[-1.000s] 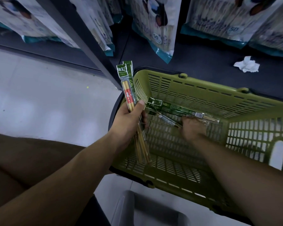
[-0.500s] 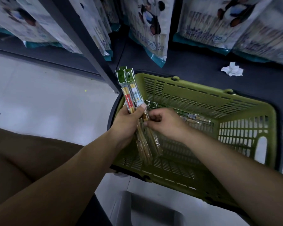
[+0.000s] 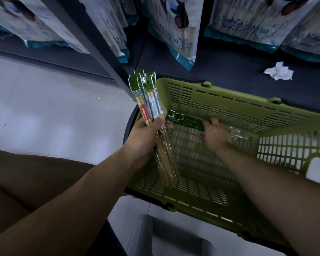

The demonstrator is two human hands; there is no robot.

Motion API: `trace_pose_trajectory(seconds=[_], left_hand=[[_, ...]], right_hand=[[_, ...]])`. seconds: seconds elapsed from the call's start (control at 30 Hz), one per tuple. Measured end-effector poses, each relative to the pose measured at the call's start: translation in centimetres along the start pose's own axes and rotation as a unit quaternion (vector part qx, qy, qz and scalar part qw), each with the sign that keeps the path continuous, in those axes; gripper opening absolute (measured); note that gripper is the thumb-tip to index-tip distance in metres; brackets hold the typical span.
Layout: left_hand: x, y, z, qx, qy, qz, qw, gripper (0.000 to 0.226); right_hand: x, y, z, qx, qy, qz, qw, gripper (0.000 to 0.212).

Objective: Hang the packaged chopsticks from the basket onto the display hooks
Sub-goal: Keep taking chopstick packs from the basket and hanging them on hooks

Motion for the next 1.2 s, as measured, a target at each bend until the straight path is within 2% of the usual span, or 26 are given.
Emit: trace_pose_trajectory(seconds=[0.13, 0.4, 0.63, 0.73, 0.87, 1.03, 1.13, 1.2], left_hand=[[0.5, -0.3, -0.1, 0.012, -0.001, 0.010, 1.000, 0.014], [0.7, -0.6, 0.0, -0.011, -0.007, 0.002, 1.000, 0.020], [0.8, -0.7, -0.1, -0.027, -0.003, 0.010, 1.000, 0.018], [0.5, -0.4, 0.1, -0.021, 0.002, 0.021, 1.000, 0.024], [-0.4, 0.3, 0.4, -0.007, 0.018, 0.035, 0.999, 0.015], [-2.4, 2.5, 2.0, 0.037, 0.006, 0.093, 0.995, 0.019], [-4.3, 5.9, 4.3, 0.046, -0.020, 0.143, 0.988, 0.027], [-5.8, 8.7, 6.1, 0.040, -0.050, 0.191, 0.980, 0.036]], right_hand=[[0.3, -0.3, 0.2, -0.010, 0.005, 0.026, 1.000, 0.043], [0.7, -0.6, 0.2, -0.048, -0.022, 0.048, 0.997, 0.029], [1.5, -0.6, -0.3, -0.097, -0.023, 0.007, 0.995, 0.029], [0.5, -0.5, -1.2, -0.041, -0.044, -0.016, 0.998, 0.029], [-3.1, -1.2, -5.3, 0.117, -0.058, -0.078, 0.988, 0.025], [-9.5, -1.9, -13.9, 0.254, -0.062, -0.128, 0.957, 0.029], [-13.8, -1.8, -18.9, 0.336, -0.080, -0.150, 0.926, 0.020], [-16.4, -1.4, -21.9, 0.368, -0.066, -0.159, 0.914, 0.027]])
Point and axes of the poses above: each hand's wrist, its own x-axis towards the middle knuckle, its own z-axis out of the palm, y = z × x, the point moved 4 cm from there along x, towards the middle knuckle, and after that the axes turned 9 degrees about z, right-handed, at the moved point
